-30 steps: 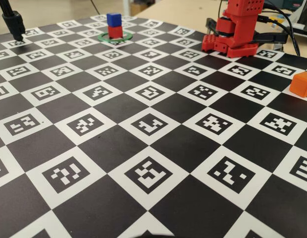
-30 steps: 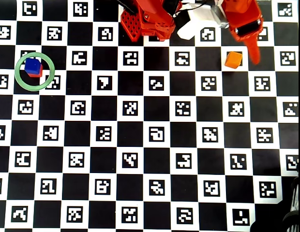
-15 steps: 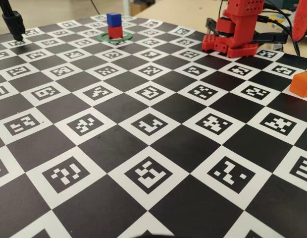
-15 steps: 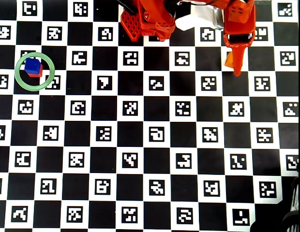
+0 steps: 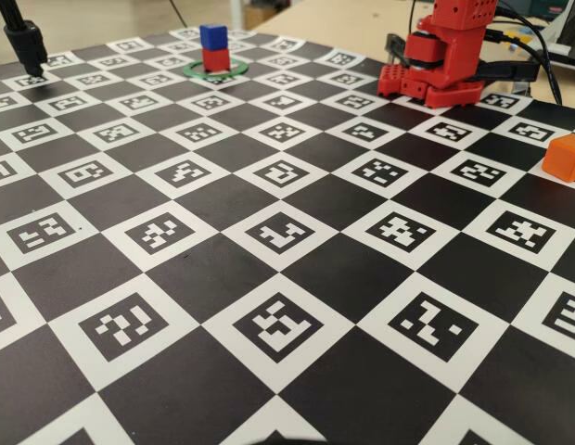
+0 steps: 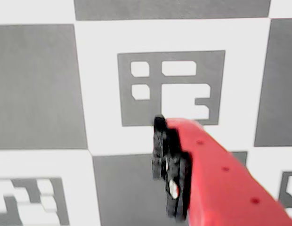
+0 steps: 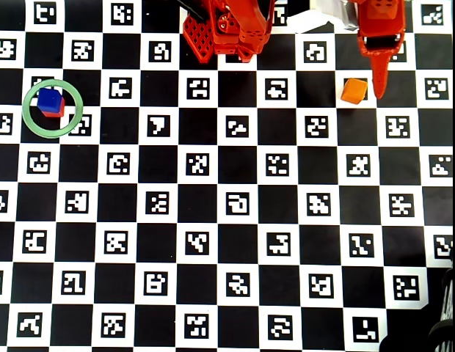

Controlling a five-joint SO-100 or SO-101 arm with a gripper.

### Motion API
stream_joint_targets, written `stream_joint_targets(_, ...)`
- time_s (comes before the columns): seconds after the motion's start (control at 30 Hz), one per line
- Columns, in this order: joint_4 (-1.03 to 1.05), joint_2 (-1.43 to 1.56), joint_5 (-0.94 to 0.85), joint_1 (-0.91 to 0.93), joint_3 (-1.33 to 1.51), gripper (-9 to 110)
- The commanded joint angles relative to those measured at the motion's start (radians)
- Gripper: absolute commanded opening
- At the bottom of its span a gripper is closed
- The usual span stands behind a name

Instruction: Grab the red cube then put it in the green circle then put the blue cube on top and finally the orange cube on top

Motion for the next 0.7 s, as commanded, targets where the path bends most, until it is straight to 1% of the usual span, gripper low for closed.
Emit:
stream_joint_targets(0.0,-0.044,-0.046,0.046,0.054,-0.083,59)
stream_joint_targets(0.2,-0.057,-0.160,0.040,0.123,-0.098,59)
stream_joint_targets(0.67,-0.034,-0.209,0.032,0.183,-0.127,59)
